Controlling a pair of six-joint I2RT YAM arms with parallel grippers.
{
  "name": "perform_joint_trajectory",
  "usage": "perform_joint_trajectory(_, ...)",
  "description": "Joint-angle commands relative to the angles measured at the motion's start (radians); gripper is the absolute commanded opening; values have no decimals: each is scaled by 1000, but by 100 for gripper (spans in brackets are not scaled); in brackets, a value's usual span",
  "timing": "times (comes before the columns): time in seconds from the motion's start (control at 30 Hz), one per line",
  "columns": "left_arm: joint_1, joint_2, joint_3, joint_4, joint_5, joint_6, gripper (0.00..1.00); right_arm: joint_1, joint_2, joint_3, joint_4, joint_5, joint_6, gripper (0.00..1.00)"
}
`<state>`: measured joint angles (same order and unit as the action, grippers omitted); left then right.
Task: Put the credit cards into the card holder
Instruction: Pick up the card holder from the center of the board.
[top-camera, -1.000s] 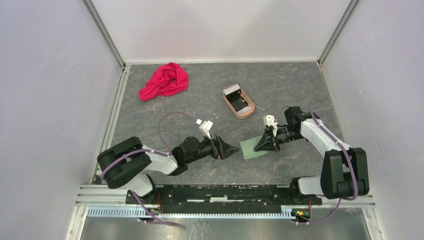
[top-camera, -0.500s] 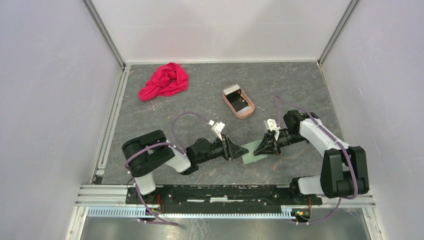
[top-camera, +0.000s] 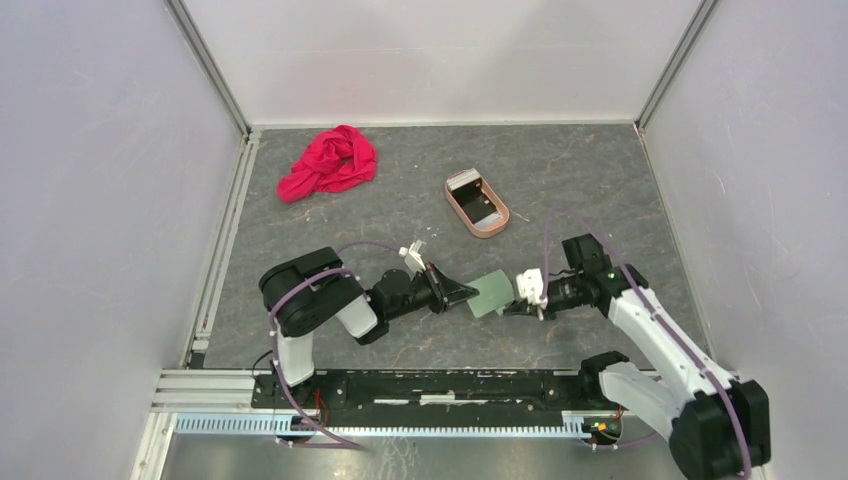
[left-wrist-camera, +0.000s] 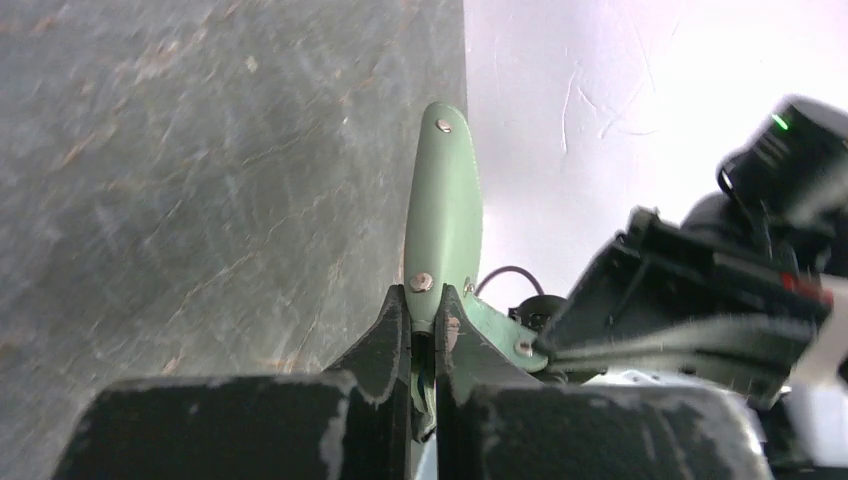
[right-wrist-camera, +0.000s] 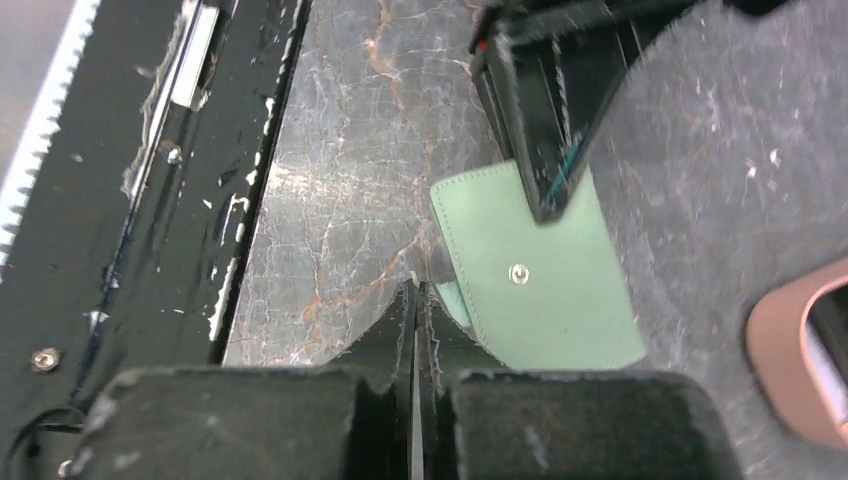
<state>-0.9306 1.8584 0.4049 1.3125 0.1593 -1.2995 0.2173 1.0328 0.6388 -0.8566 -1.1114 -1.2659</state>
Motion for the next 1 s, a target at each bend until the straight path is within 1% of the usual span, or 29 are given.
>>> perform_joint_trajectory(0.0,18,65,0,92,44,-229,2,159,-127,-76,200,163,118,0)
perform_joint_trajectory(0.07,26,72,-1,148,38,-246,2,185,-125,-83,109,163,5,0)
perform_joint_trajectory(0.1,32,69,-1,164,39,-246,2,194,-116,-82,50,170,-60,5)
perform_joint_trajectory(0.17,42,51,-1,166,41,-229,2,207,-109,-76,-35,195,-130,54)
perform_joint_trajectory(0.2,48,38,-4,157,44,-218,2,208,-116,-72,-62,210,-145,67)
perform_joint_trajectory(0.23,53,26,-4,145,49,-205,2,207,-125,-67,-71,234,-146,73)
perform_joint_trajectory(0.33,63,-23,-1,71,68,-159,2,207,-182,-14,-26,326,-57,83)
perform_joint_trajectory(0.4,62,-65,10,-34,81,-121,2,208,-198,63,12,365,18,87)
perform_joint_trajectory(0.53,64,-167,48,-251,96,-65,2,207,-145,224,43,336,66,87)
perform_joint_trajectory(0.63,64,-242,99,-464,98,-19,2,208,-107,239,124,316,84,85)
perform_joint_trajectory(0.7,64,-288,116,-541,96,4,2,207,-82,231,176,334,82,81)
perform_joint_trajectory(0.83,68,-369,133,-692,58,16,2,225,-63,231,218,342,104,75)
perform_joint_trajectory(0.9,69,-388,150,-764,37,-4,2,275,-57,223,226,341,132,74)
perform_joint_trajectory(0.97,69,-388,160,-785,37,-46,2,317,-54,199,247,351,160,78)
